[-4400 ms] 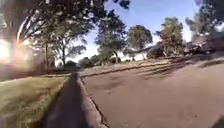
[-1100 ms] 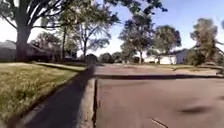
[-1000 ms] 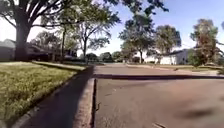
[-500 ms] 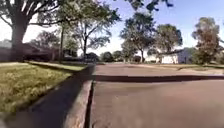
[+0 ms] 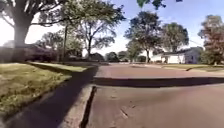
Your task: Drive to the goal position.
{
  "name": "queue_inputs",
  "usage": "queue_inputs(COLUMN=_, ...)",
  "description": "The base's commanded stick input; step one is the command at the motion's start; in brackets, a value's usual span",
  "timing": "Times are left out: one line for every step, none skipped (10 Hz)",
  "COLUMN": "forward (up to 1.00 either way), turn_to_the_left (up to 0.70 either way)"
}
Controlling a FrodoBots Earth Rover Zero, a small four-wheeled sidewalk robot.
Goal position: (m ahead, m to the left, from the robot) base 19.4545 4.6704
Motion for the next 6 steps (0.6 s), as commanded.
queue_inputs(forward=1.00, turn_to_the_left=0.00)
queue_inputs(forward=1.00, turn_to_the_left=0.00)
queue_inputs(forward=1.00, turn_to_the_left=0.00)
queue_inputs(forward=1.00, turn_to_the_left=0.00)
queue_inputs(forward=1.00, turn_to_the_left=0.00)
queue_inputs(forward=1.00, turn_to_the_left=0.00)
